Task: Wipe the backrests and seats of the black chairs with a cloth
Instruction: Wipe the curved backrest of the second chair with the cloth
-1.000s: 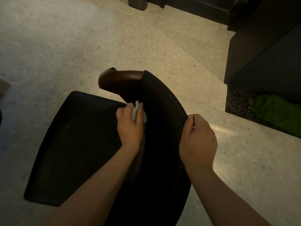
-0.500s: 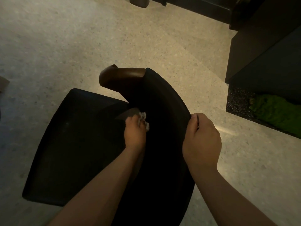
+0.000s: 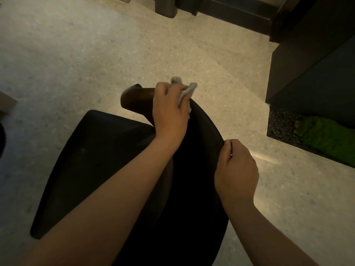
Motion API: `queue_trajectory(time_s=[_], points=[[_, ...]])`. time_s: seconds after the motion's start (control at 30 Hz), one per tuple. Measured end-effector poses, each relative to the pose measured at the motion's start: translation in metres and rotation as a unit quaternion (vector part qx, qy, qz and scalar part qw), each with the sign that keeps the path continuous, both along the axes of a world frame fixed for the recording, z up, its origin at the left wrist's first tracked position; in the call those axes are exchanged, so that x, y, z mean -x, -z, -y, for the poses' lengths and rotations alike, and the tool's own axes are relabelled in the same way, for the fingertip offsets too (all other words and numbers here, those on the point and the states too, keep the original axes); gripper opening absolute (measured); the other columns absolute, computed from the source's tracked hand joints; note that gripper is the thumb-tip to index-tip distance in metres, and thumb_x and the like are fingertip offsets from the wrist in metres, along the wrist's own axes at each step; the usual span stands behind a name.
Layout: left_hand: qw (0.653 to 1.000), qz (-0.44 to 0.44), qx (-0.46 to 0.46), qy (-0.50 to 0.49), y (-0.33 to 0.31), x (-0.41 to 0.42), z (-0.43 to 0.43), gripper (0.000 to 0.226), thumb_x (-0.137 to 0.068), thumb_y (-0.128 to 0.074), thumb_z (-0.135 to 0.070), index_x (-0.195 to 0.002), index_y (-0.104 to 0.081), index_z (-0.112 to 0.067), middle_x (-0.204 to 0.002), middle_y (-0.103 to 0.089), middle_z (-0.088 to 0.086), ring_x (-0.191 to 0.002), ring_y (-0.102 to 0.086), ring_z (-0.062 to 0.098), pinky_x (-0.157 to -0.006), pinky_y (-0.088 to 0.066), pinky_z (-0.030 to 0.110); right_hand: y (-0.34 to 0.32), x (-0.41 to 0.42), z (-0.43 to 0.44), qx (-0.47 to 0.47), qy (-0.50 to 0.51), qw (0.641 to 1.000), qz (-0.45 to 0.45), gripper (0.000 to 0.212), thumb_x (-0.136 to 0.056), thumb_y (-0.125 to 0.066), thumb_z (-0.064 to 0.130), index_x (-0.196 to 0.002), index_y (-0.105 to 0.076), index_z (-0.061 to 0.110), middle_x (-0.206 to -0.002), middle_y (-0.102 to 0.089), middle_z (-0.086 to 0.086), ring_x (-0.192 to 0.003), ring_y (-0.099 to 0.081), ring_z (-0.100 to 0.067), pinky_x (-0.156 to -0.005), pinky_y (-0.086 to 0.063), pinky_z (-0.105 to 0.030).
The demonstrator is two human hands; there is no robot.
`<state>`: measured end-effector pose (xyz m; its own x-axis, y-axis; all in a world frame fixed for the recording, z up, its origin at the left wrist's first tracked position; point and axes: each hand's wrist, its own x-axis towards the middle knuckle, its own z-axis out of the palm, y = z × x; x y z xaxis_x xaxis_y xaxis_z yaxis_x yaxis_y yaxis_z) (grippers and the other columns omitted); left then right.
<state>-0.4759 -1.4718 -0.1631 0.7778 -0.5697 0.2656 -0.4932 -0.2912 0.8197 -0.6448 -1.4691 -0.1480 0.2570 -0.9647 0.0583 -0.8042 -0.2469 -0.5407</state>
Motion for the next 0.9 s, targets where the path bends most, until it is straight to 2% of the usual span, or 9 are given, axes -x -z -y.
queue_trajectory(time_s=[0.07, 0.2, 0.37, 0.53, 0.63, 0.73, 0.8, 0.87, 0.9], points=[[0.998, 0.053, -0.04, 0.018, 0.002, -0.007, 0.01, 0.034, -0.096, -0.048, -0.038, -0.114, -0.063, -0.014, -0.111, -0.05, 0.007, -0.098, -0.053, 0.022, -0.083, -0.052, 0.035, 0.0, 0.0, 0.0, 0.002, 0.002, 1.0, -0.002, 0.029, -0.102, -0.037, 0.025, -0.08, -0.055, 0.015, -0.068, -0.052, 0.003, -0.057, -0.047, -0.011, -0.052, -0.031, -0.019], [0.99, 0.107, -0.092, 0.018, 0.013, -0.011, 0.011, 0.049, -0.092, -0.038, -0.045, -0.121, -0.061, -0.012, -0.112, -0.053, 0.011, -0.097, -0.052, 0.024, -0.08, -0.049, 0.032, 0.001, -0.001, 0.0, -0.001, 0.005, 1.0, -0.002, 0.028, -0.102, -0.038, 0.025, -0.082, -0.056, 0.016, -0.07, -0.054, 0.003, -0.058, -0.049, -0.011, -0.053, -0.032, -0.017], [0.996, 0.042, -0.073, -0.041, 0.015, -0.009, 0.012, 0.029, -0.099, -0.051, -0.032, -0.118, -0.058, -0.01, -0.111, -0.05, 0.008, -0.092, -0.054, 0.017, -0.079, -0.049, 0.028, -0.001, -0.001, 0.0, -0.004, 0.006, 1.0, -0.007, 0.027, -0.102, -0.038, 0.025, -0.086, -0.058, 0.016, -0.074, -0.056, 0.003, -0.061, -0.051, -0.012, -0.055, -0.034, -0.017], [0.995, -0.016, -0.042, -0.094, 0.025, -0.001, 0.004, 0.023, -0.099, -0.05, -0.029, -0.113, -0.056, -0.013, -0.113, -0.05, 0.003, -0.09, -0.058, 0.015, -0.08, -0.053, 0.031, -0.001, -0.001, -0.001, -0.001, 0.009, 1.0, -0.003, 0.028, -0.101, -0.039, 0.026, -0.083, -0.056, 0.017, -0.07, -0.054, 0.004, -0.057, -0.048, -0.009, -0.053, -0.03, -0.015], [0.985, -0.081, -0.084, -0.126, 0.048, 0.008, -0.017, 0.017, -0.098, -0.05, -0.023, -0.113, -0.055, -0.014, -0.112, -0.046, -0.003, -0.092, -0.056, 0.012, -0.081, -0.051, 0.029, 0.0, -0.002, -0.001, 0.002, 0.008, 1.0, -0.002, 0.028, -0.101, -0.037, 0.027, -0.081, -0.055, 0.017, -0.069, -0.053, 0.005, -0.056, -0.047, -0.007, -0.052, -0.027, -0.015], [0.971, -0.175, -0.146, -0.069, 0.08, 0.015, -0.045, 0.021, -0.099, -0.05, -0.021, -0.118, -0.055, -0.015, -0.116, -0.047, -0.002, -0.096, -0.058, 0.013, -0.081, -0.047, 0.027, 0.0, -0.001, -0.001, 0.007, 0.009, 1.0, 0.001, 0.029, -0.101, -0.037, 0.026, -0.08, -0.055, 0.017, -0.068, -0.052, 0.005, -0.056, -0.046, -0.008, -0.052, -0.027, -0.015], [0.952, -0.24, -0.192, -0.013, 0.099, 0.017, -0.064, 0.022, -0.099, -0.049, -0.021, -0.119, -0.056, -0.016, -0.121, -0.05, 0.003, -0.096, -0.06, 0.013, -0.085, -0.052, 0.031, 0.0, -0.001, -0.001, 0.014, 0.01, 1.0, 0.001, 0.028, -0.101, -0.038, 0.024, -0.079, -0.053, 0.018, -0.067, -0.052, 0.005, -0.056, -0.046, -0.008, -0.051, -0.025, -0.015], [0.938, -0.268, -0.22, 0.0, 0.108, 0.015, -0.077, 0.018, -0.1, -0.048, -0.024, -0.115, -0.057, -0.019, -0.121, -0.051, 0.005, -0.091, -0.061, 0.013, -0.082, -0.055, 0.034, 0.001, -0.001, -0.001, 0.016, 0.009, 1.0, 0.004, 0.027, -0.101, -0.039, 0.024, -0.079, -0.052, 0.019, -0.067, -0.052, 0.006, -0.056, -0.047, -0.009, -0.051, -0.027, -0.016], [0.94, -0.264, -0.217, -0.014, 0.107, 0.015, -0.079, 0.019, -0.1, -0.048, -0.026, -0.115, -0.056, -0.018, -0.12, -0.051, 0.005, -0.088, -0.06, 0.012, -0.077, -0.054, 0.029, 0.001, -0.001, -0.001, 0.015, 0.008, 1.0, 0.006, 0.026, -0.101, -0.039, 0.024, -0.079, -0.052, 0.02, -0.067, -0.052, 0.006, -0.056, -0.047, -0.009, -0.051, -0.027, -0.016]])
